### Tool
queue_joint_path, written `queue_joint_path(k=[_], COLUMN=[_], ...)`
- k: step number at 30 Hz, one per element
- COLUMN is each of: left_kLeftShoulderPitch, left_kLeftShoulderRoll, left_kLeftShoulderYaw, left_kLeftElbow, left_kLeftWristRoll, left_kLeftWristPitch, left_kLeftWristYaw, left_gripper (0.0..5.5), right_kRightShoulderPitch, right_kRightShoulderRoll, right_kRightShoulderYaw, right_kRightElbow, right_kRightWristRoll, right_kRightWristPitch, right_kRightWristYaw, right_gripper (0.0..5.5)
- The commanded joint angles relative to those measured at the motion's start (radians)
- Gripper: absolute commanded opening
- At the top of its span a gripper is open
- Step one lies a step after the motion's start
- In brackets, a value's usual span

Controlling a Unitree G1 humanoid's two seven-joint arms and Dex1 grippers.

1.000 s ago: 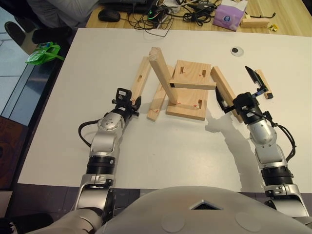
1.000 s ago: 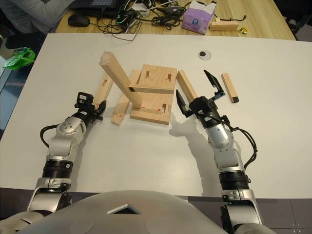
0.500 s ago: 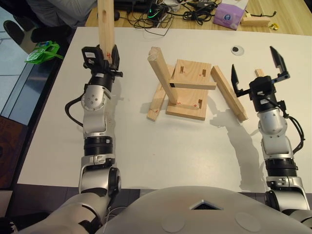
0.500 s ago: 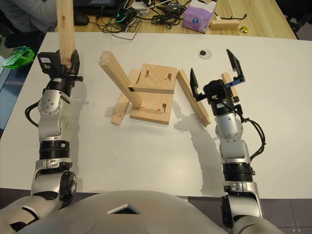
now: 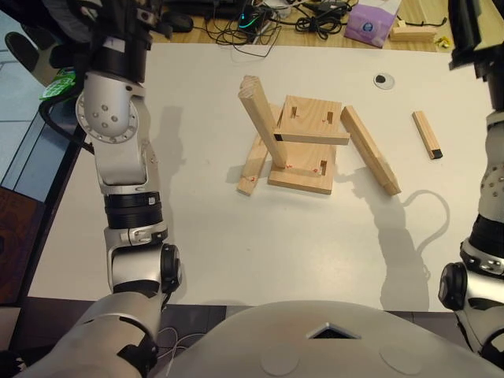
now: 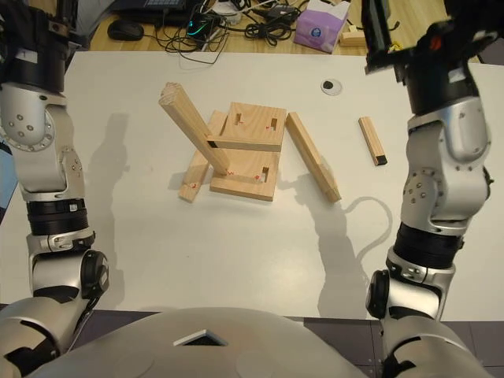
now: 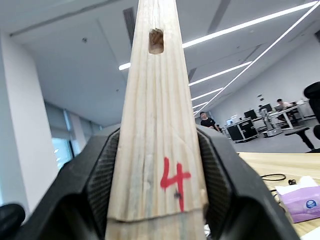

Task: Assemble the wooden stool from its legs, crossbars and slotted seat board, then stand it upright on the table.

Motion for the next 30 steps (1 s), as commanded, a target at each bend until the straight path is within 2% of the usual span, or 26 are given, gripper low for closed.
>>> queue_joint_path(k=[1, 7, 13, 20, 21, 23, 30], left_kLeftShoulderPitch=[-0.055, -0.099, -0.128, -0.102, -0.093, -0.081, -0.072], left_kLeftShoulderRoll=[0.008, -0.005, 0.010, 0.004, 0.004, 0.005, 0.008], left_kLeftShoulderYaw=[-0.036, -0.101, -0.149, -0.165, -0.168, -0.172, -0.177], left_kLeftElbow=[-0.038, -0.090, -0.051, -0.010, -0.010, -0.014, -0.002], left_kLeftWristRoll=[0.013, -0.035, -0.032, -0.034, -0.034, -0.033, -0.020], left_kLeftWristPitch=[-0.023, -0.041, -0.113, -0.163, -0.168, -0.177, -0.220], left_kLeftWristYaw=[-0.029, -0.112, -0.202, -0.238, -0.243, -0.250, -0.254], left_gripper=[2.06, 2.06, 2.06, 2.06, 2.06, 2.06, 2.06], right_kRightShoulderPitch=[-0.102, -0.282, -0.398, -0.442, -0.450, -0.459, -0.468], right_kRightShoulderRoll=[0.013, 0.091, 0.174, 0.226, 0.230, 0.235, 0.234], right_kRightShoulderYaw=[-0.037, -0.010, 0.053, 0.055, 0.052, 0.049, 0.050], right_kRightElbow=[-0.069, -0.021, 0.029, 0.023, 0.024, 0.025, 0.024], right_kRightWristRoll=[0.235, 0.407, 0.430, 0.434, 0.435, 0.436, 0.447], right_kRightWristPitch=[0.142, 0.189, 0.192, 0.178, 0.175, 0.176, 0.193], right_kRightWristYaw=[-0.034, -0.059, -0.045, -0.053, -0.058, -0.061, -0.053], right_gripper=[5.40, 5.40, 5.40, 5.40, 5.07, 4.84, 3.51])
